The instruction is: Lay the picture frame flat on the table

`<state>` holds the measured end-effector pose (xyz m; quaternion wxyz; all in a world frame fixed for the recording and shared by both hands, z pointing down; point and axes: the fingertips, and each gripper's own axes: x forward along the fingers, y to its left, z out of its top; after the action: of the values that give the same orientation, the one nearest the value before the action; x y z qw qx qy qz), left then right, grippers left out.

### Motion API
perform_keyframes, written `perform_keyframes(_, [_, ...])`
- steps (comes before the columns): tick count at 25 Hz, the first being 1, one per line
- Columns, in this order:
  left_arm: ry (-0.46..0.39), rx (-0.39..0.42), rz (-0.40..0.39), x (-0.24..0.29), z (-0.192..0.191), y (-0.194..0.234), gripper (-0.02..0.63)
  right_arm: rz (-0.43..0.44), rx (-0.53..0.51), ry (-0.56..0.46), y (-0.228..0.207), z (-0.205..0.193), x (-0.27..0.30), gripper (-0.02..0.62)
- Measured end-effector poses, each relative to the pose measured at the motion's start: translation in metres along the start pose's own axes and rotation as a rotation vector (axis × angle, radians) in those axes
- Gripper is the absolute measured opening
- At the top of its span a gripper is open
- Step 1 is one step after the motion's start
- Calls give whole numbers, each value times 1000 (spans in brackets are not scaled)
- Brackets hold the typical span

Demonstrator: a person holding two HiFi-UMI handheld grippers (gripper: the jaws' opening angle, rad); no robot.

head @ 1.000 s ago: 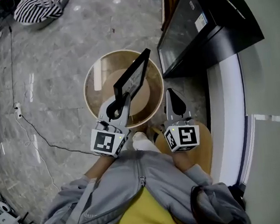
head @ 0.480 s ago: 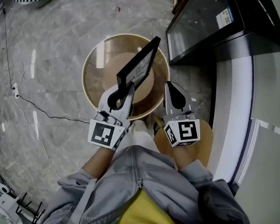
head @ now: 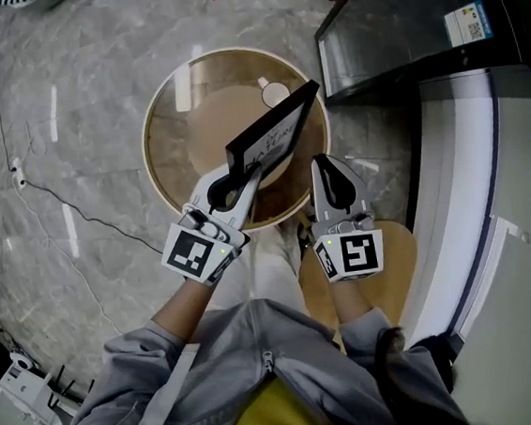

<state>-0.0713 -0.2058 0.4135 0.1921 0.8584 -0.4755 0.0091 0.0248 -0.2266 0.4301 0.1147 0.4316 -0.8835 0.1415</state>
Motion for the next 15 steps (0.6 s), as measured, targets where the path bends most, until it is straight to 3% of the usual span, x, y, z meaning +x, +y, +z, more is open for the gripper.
perform_keyframes(6, [82, 2, -98, 25, -64, 6, 12, -38, 28, 51, -20, -59, 22, 72])
perform_keyframes(10, [123, -21, -143, 28, -107, 10, 14, -23, 60, 119, -25, -106, 31, 122])
perform_keyframes(15, [172, -73, -174, 31, -152, 23, 14, 6, 81, 172, -28, -157, 37, 129])
